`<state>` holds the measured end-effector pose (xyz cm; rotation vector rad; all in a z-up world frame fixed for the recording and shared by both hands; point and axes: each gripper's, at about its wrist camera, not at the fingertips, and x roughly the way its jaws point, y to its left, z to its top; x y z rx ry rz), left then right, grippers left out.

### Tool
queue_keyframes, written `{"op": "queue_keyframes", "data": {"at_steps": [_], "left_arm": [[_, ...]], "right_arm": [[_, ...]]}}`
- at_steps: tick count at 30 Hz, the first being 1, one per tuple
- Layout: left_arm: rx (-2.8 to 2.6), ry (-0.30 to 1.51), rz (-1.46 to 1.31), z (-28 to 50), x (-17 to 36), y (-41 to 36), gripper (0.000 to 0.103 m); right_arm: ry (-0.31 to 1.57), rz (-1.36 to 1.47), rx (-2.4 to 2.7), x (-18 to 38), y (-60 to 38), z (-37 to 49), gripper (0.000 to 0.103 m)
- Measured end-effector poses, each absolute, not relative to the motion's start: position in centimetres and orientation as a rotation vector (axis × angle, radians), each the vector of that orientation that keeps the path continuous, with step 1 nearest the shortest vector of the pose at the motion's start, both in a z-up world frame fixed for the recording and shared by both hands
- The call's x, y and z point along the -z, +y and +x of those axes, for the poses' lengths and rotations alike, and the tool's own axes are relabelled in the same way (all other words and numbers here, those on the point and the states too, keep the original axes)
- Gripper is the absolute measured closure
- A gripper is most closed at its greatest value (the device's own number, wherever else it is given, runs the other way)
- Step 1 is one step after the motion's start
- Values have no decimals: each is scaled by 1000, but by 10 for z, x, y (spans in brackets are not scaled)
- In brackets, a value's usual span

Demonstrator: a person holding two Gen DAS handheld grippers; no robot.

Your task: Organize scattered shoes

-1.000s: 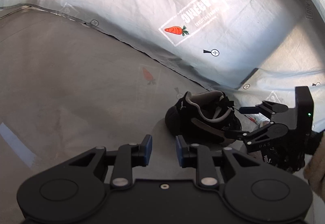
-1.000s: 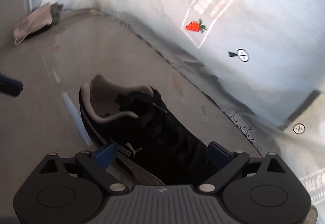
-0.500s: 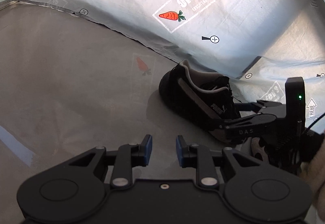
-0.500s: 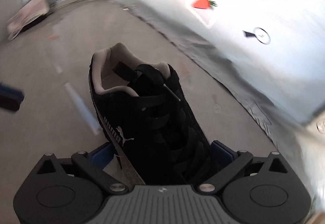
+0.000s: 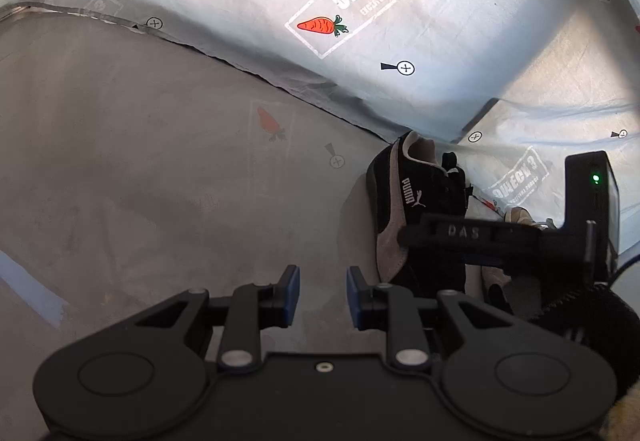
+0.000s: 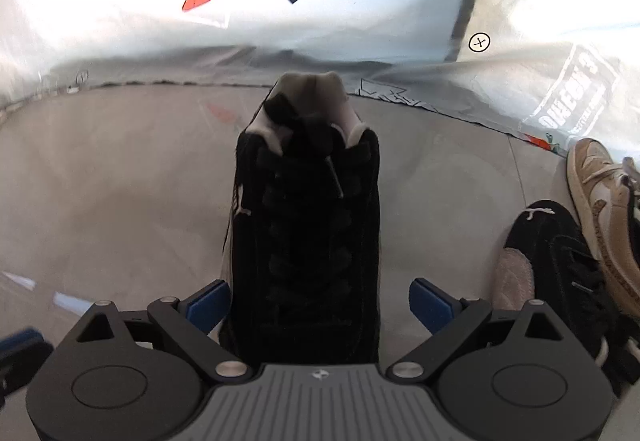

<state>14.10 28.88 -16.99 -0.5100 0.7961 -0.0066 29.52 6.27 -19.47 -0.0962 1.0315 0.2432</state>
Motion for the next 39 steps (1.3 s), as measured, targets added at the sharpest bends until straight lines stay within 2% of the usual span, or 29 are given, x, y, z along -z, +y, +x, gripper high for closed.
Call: {"op": "queue_keyframes", "data": {"at_steps": [5,12,18,32,39], "left_arm": [[43,808,-468,135,159,281,78],[91,858,-403,138,151,269,78],[128,830,-363,141,131,254,78],[238,766,-357,119,102,214,78],[120,705,-460,75,103,223,78]], "right_arm": [[1042,54,-204,209,56,304,21],[998,156,-12,211,37,268,21],[980,178,16,212,19,238,22],[944,121,-117,213,6,217,14],[1032,25,-166,222,14,215,7]]}}
